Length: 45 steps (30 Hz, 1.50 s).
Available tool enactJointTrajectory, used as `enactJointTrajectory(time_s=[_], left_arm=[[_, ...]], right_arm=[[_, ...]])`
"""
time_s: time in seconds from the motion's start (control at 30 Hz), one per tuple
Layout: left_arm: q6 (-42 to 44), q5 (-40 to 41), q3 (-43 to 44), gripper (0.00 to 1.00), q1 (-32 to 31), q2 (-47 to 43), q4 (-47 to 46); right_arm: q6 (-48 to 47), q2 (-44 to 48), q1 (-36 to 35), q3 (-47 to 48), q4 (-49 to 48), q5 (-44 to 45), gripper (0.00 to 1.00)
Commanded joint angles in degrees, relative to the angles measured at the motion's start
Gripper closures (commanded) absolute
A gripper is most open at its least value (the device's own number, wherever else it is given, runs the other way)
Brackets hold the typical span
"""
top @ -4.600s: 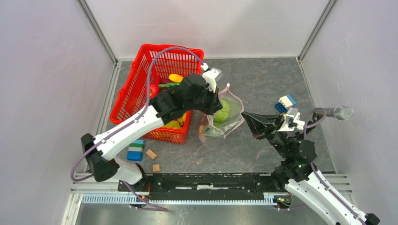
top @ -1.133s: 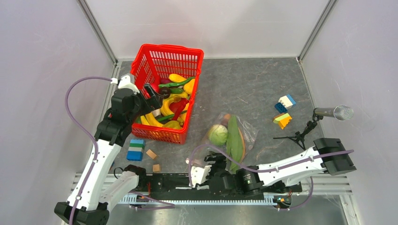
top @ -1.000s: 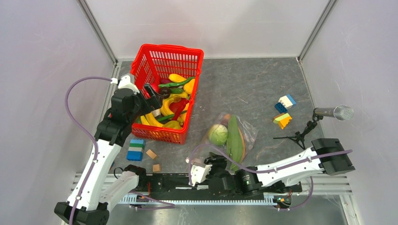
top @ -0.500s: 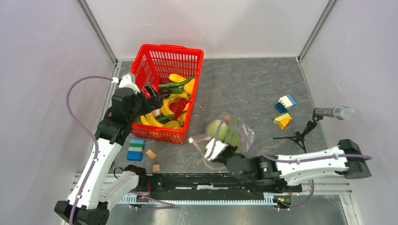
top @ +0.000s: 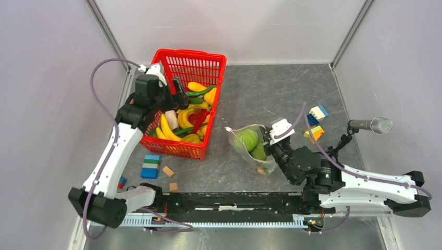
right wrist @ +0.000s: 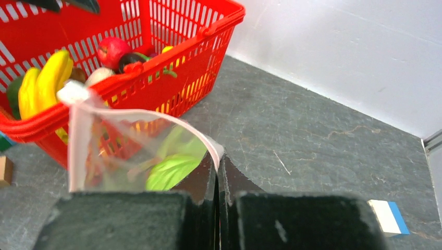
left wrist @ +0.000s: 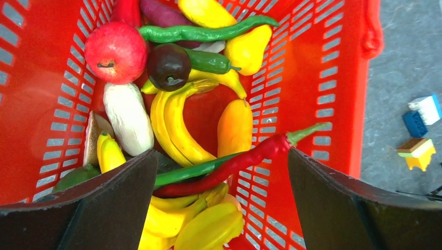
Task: Place the food in the zip-top bag and seal the zipper
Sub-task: Pick up the zipper food storage bag at the center of the board, then pick up the fake fruit from the bin.
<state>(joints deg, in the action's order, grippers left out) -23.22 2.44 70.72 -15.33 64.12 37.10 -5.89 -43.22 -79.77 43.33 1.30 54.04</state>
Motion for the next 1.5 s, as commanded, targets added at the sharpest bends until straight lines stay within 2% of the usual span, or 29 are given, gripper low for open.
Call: enactJointTrajectory(time_s=[0.0,0.13,0.27,0.47,0.53,0.6,0.7,0.87,1.03,1.17,1.3,1.47], left_arm=[[2.5,1.5,2.8,0.0,0.2,5.7,0.4],[2.1,-2.1,3.3,0.0,0.1,9.4,0.6],[4.5,-8.2,0.8,0.0,0.1,8.4,0.9],[10.3,-18.0,3.1,0.0,0.1,8.1,11.2],[11.3,-16.1,5.0,0.0,0.0,8.8,15.8],[9.1,-10.4,4.9,0.0,0.1,8.2,16.2],[-1.5,5.1,2.2,0.0,0.1,6.1,14.1],[-15.1,16.9,-11.4,0.0,0.3,-1.9,-0.6],[-15.7,24.7,-12.4,0.0,0.4,1.9,-5.6],[-15.6,25.7,-10.3,0.0,1.7,8.7,-6.6],[-15.6,21.6,-10.6,0.02,4.4,13.8,-8.6],[-14.8,18.2,-12.6,0.31,4.8,13.3,-10.2]], right_arm=[[0.5,2.3,0.1,6.0,0.3,4.5,1.0],[2.2,2.2,0.1,5.9,1.9,9.8,1.0],[4.8,3.2,0.0,4.8,3.9,15.3,1.0],[2.3,5.2,0.1,4.5,2.4,14.8,1.0],[2.0,4.9,0.1,4.7,2.7,14.9,1.0],[1.9,4.3,0.1,4.8,2.8,15.3,1.0],[2.3,2.9,0.1,4.8,2.9,14.8,1.0],[5.1,0.4,0.0,4.6,4.7,12.2,1.0],[8.2,-0.1,0.0,3.7,5.5,10.2,1.0],[9.3,-0.1,0.0,3.0,5.2,8.3,1.0],[10.3,0.1,0.1,2.6,5.5,7.5,1.0],[10.9,0.2,0.0,1.7,5.1,6.9,1.0]])
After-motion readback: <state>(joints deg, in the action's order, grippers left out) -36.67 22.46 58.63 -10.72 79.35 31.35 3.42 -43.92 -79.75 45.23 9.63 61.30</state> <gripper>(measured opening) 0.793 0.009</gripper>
